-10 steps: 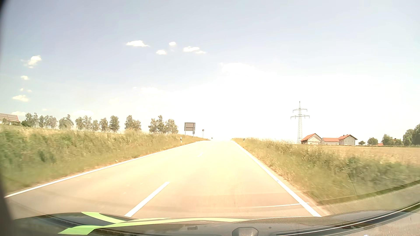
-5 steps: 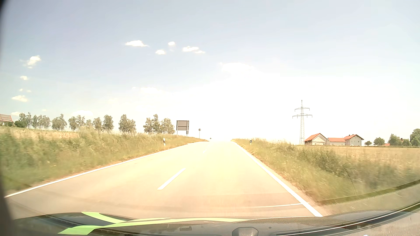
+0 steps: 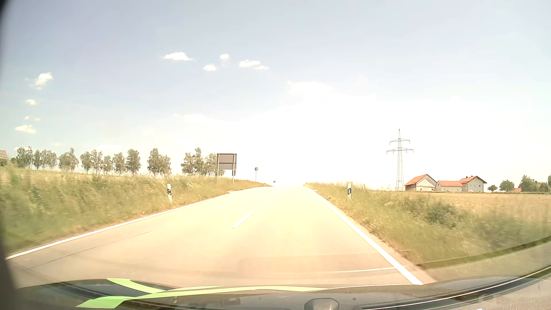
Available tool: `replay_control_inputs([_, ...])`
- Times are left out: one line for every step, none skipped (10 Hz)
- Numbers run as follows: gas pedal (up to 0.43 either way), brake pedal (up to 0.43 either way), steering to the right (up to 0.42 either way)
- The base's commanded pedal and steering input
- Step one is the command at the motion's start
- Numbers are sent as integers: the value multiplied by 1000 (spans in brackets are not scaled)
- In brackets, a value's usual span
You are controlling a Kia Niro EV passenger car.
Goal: Follow the waypoints while adhering to traffic rules and regulations
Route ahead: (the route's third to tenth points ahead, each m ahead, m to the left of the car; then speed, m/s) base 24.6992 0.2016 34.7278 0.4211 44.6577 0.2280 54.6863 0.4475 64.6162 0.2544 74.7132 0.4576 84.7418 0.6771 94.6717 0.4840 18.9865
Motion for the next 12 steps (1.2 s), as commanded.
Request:
replay_control_inputs([311, 0, 0])
replay_control_inputs([311, 0, 0])
replay_control_inputs([311, 0, 0])
replay_control_inputs([311, 0, 0])
replay_control_inputs([311, 0, 0])
replay_control_inputs([311, 0, 0])
replay_control_inputs([268, 0, 0])
replay_control_inputs([248, 0, 0])
replay_control_inputs([248, 0, 0])
replay_control_inputs([248, 0, 0])
replay_control_inputs([248, 0, 0])
replay_control_inputs([248, 0, 0])
